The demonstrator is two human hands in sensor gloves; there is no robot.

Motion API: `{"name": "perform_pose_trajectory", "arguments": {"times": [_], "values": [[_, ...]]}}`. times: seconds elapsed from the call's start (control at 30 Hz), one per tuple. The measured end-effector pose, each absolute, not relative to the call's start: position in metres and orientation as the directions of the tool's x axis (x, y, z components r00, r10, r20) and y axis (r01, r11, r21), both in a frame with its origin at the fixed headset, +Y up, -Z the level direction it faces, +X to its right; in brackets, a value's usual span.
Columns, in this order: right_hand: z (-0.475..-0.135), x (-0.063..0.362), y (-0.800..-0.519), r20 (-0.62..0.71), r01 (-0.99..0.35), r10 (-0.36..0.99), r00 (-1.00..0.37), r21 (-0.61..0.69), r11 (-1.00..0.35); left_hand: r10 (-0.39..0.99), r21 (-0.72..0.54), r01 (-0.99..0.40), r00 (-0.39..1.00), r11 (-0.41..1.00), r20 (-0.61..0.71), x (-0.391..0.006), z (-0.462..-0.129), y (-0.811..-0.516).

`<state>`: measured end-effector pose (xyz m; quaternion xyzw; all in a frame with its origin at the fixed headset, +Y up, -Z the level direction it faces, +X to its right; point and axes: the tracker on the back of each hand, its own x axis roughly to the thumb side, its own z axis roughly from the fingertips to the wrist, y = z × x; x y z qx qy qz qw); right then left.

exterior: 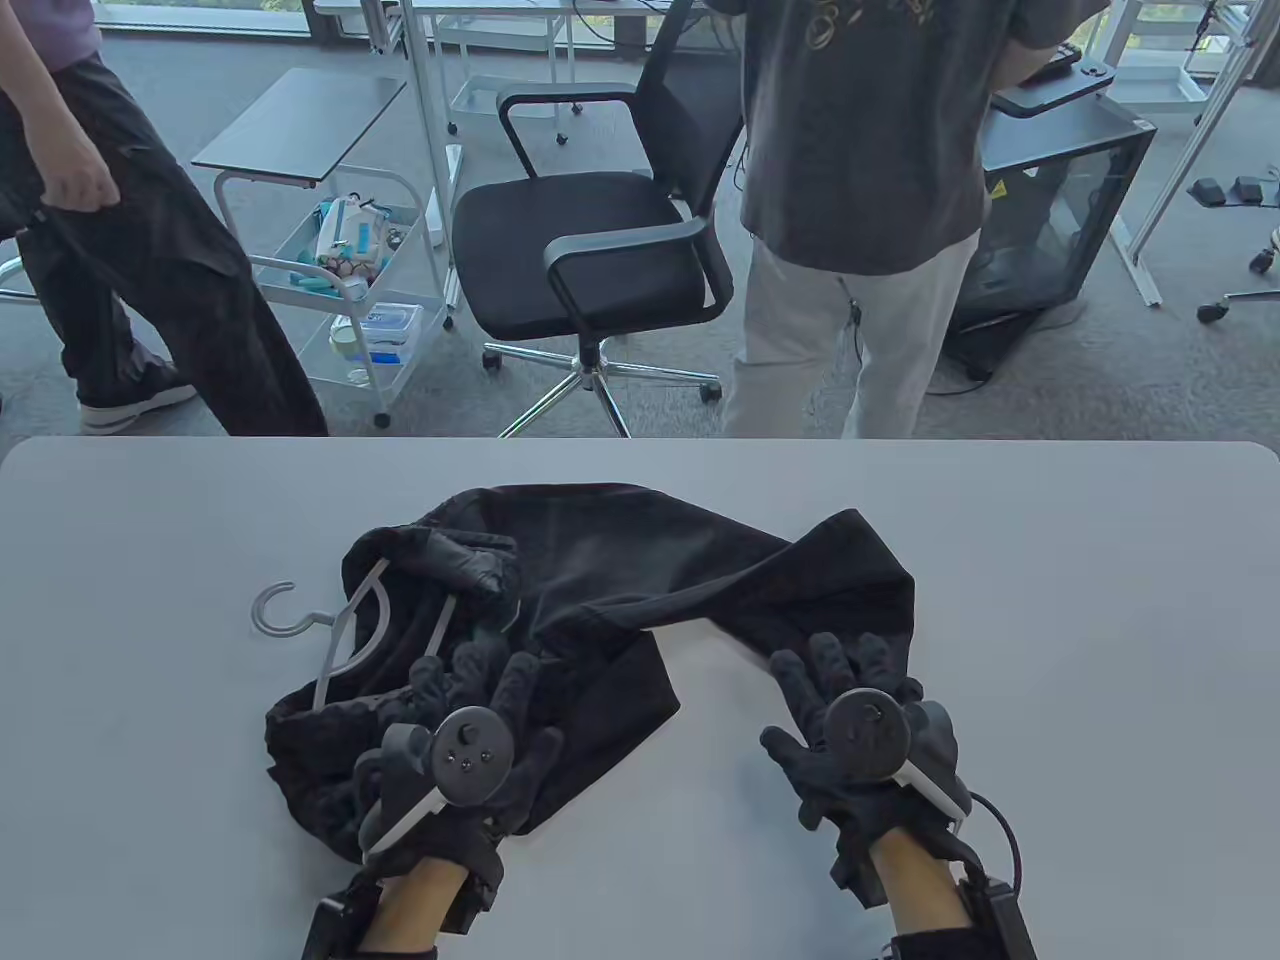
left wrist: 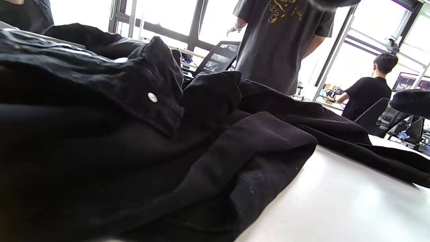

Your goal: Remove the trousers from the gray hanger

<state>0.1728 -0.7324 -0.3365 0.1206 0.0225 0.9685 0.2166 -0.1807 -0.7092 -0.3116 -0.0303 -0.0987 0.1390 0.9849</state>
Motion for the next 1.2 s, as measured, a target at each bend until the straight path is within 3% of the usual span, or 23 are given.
{"name": "perform_pose_trajectory", "arguments": {"times": [0.5, 0.73, 1.0, 1.2], "values": [[-0.336, 0.166, -0.731, 0.242, -0.419, 0.436, -0.867, 0.121, -0.9, 0.372, 0.007, -0.377, 0.916, 0.926, 0.152, -0.193, -0.307, -0.697], [-0.333, 0.163, -0.725, 0.274, -0.429, 0.443, -0.854, 0.111, -0.896, 0.554, 0.177, -0.556, 0.83, 0.812, 0.066, -0.225, -0.294, -0.656], [-0.331, 0.16, -0.721, 0.288, -0.446, 0.457, -0.841, 0.106, -0.889, 0.573, 0.268, -0.528, 0.809, 0.806, -0.131, -0.283, -0.314, -0.629], [-0.332, 0.16, -0.721, 0.283, -0.458, 0.47, -0.836, 0.111, -0.882, 0.498, 0.139, -0.485, 0.775, 0.864, -0.39, -0.317, -0.347, -0.653]]}}
